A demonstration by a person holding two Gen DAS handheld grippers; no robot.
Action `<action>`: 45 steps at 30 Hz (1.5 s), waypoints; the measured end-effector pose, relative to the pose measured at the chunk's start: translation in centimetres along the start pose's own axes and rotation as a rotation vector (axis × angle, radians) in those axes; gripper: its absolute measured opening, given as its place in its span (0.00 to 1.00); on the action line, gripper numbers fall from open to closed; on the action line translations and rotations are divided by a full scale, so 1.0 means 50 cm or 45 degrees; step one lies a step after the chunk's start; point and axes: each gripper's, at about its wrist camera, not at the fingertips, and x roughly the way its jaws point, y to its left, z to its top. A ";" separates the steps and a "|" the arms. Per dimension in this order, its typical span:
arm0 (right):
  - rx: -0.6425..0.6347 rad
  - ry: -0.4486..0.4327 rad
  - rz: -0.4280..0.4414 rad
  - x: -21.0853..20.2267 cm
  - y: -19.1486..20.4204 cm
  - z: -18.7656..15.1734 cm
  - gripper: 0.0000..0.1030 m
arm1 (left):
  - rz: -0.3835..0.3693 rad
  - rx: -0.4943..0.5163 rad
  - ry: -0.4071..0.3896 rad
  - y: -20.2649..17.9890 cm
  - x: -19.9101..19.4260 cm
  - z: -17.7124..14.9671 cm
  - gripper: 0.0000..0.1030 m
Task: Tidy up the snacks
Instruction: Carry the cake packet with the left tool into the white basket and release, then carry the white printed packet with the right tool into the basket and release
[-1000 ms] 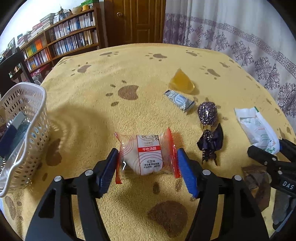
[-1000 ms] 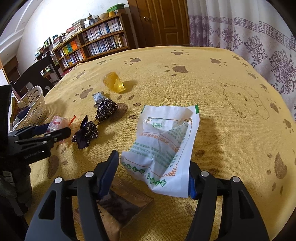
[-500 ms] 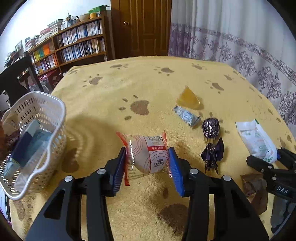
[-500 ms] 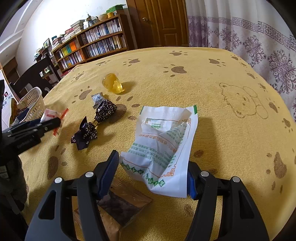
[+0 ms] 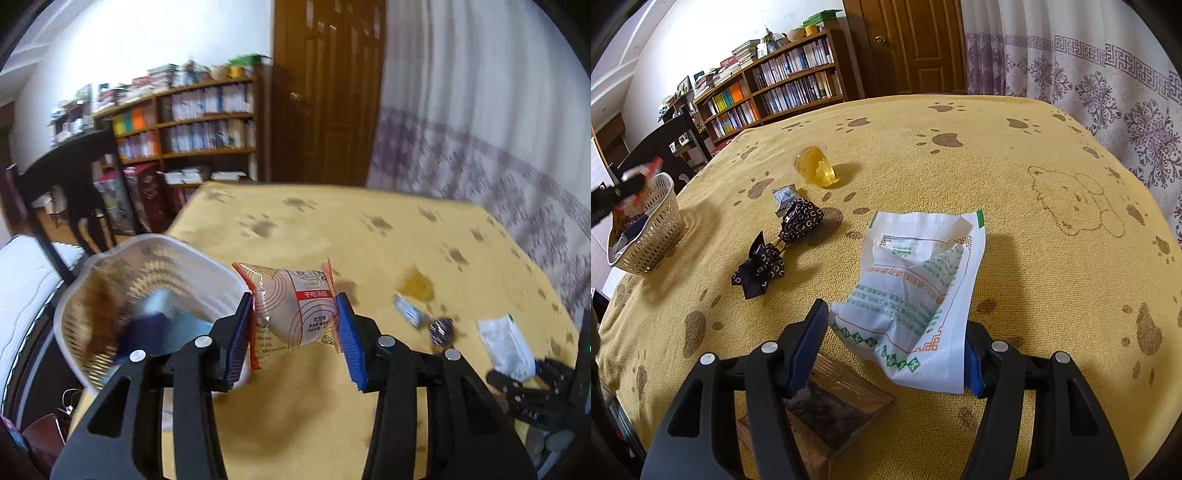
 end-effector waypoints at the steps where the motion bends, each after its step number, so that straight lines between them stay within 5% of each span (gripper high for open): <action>1: 0.000 0.000 0.000 0.000 0.000 0.000 0.61 | 0.012 -0.019 -0.003 0.014 -0.001 0.003 0.44; 6: -0.002 0.000 -0.002 0.001 -0.001 0.001 0.61 | 0.114 -0.141 0.001 0.098 0.020 0.012 0.46; 9: 0.000 -0.001 0.000 0.001 -0.001 0.001 0.62 | 0.165 -0.208 0.001 0.133 0.027 0.012 0.65; 14: -0.001 -0.001 -0.001 0.000 0.001 -0.001 0.61 | 0.174 -0.252 -0.033 0.154 0.014 0.014 0.75; 38: 0.003 -0.010 -0.067 0.009 0.014 0.020 0.65 | 0.135 -0.211 -0.064 0.110 -0.011 0.024 0.82; 45: -0.074 -0.002 -0.147 0.020 0.034 0.014 0.41 | 0.142 -0.247 -0.083 0.128 -0.022 0.027 0.82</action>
